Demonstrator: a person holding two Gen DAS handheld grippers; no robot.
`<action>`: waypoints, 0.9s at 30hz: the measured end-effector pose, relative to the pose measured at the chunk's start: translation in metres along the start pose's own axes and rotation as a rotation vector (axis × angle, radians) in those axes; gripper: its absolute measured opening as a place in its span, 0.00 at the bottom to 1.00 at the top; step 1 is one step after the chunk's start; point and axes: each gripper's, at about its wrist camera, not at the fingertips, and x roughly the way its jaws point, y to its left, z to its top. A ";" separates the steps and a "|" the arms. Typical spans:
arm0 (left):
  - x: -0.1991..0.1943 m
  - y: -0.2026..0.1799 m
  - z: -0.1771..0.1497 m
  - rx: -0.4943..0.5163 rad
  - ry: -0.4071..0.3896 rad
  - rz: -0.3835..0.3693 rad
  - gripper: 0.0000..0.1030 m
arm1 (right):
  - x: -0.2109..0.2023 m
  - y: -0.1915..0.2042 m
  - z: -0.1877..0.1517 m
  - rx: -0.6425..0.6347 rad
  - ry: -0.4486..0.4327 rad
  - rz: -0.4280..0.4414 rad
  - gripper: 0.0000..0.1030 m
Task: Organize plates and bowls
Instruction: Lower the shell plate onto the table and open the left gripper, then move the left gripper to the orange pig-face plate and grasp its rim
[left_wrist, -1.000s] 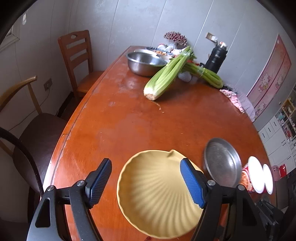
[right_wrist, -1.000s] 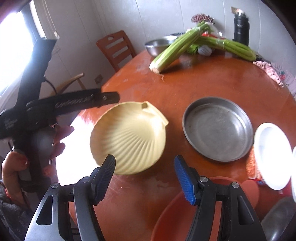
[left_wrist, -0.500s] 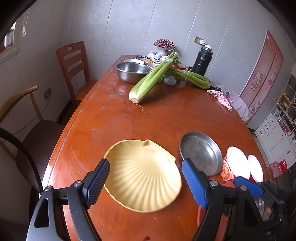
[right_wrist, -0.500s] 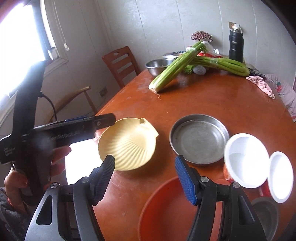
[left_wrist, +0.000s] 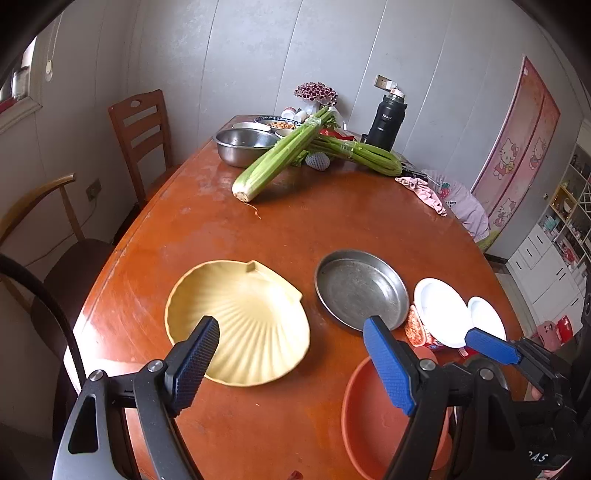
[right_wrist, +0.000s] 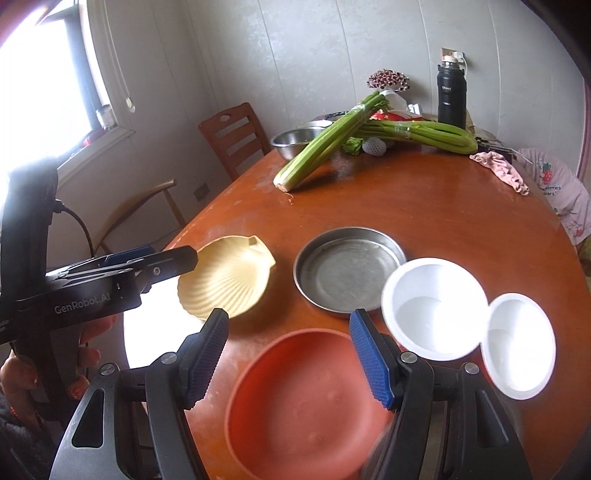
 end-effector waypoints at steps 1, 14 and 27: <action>0.000 -0.002 -0.001 0.000 0.001 -0.002 0.78 | -0.001 -0.003 -0.001 -0.001 0.003 0.002 0.68; 0.018 -0.037 -0.025 -0.007 0.066 -0.019 0.78 | 0.002 -0.037 -0.017 -0.016 0.094 0.023 0.68; 0.044 -0.038 -0.059 -0.002 0.190 -0.012 0.78 | 0.025 -0.046 -0.028 -0.035 0.190 0.017 0.68</action>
